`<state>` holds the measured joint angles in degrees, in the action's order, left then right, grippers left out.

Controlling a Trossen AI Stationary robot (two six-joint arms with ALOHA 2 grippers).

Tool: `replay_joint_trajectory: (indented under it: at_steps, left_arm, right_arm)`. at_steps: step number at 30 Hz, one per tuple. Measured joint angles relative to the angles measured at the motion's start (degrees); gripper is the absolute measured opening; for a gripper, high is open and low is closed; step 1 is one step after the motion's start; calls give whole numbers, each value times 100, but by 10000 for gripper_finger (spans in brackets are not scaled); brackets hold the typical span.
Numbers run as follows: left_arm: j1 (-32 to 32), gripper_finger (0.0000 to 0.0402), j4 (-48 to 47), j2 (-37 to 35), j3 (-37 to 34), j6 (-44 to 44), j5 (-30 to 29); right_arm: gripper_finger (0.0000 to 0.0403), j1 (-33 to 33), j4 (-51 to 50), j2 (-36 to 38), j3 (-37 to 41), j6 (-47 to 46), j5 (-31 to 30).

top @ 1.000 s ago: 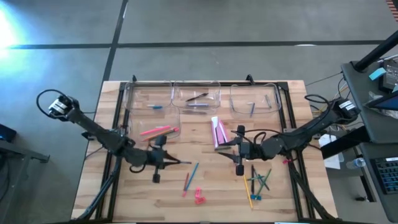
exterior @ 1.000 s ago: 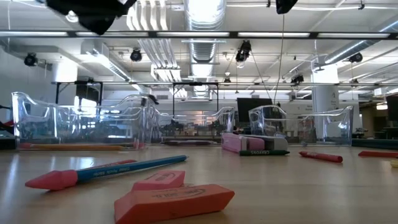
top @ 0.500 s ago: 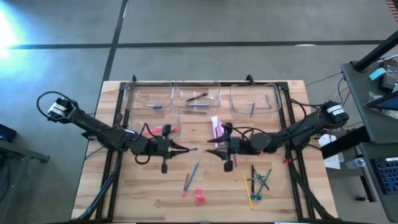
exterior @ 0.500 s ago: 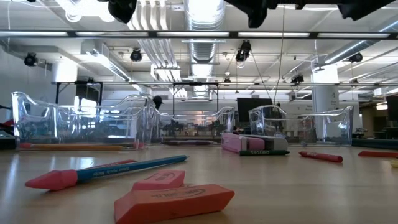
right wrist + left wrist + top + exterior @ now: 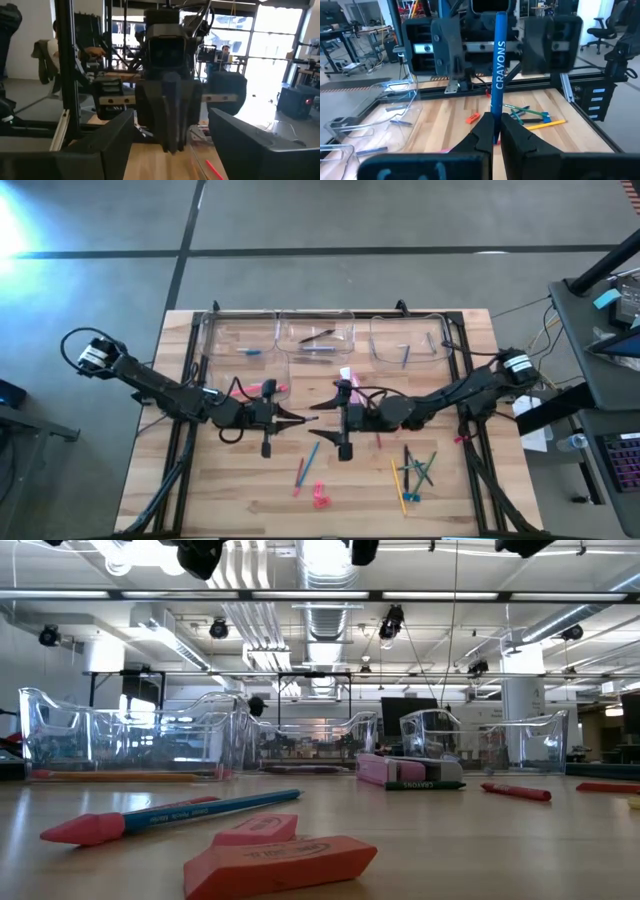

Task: Sort crayons/erasers/pens/pencils in bins
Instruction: Put the blue crayon into the top right transparent bin

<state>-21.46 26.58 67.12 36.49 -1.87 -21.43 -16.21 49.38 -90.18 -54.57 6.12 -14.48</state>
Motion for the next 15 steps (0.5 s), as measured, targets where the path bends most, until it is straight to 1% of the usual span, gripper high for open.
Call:
replay_joint_trajectory:
  at_steps: [3,7,10,15]
  left_arm:
    - [3,1,-5,-1,-4,1,0]
    - [1,1,-4,-1,-4,4,0]
    - [3,1,-6,-3,-4,8,0]
    - [0,1,-5,-3,-4,17,2]
  right_arm:
    - [233,0,5,-208,-204,121,-1]
    - [202,0,-160,-368,-363,139,-5]
    - [168,0,-326,-377,-443,116,-4]
    - [99,0,-616,-202,-417,12,-7]
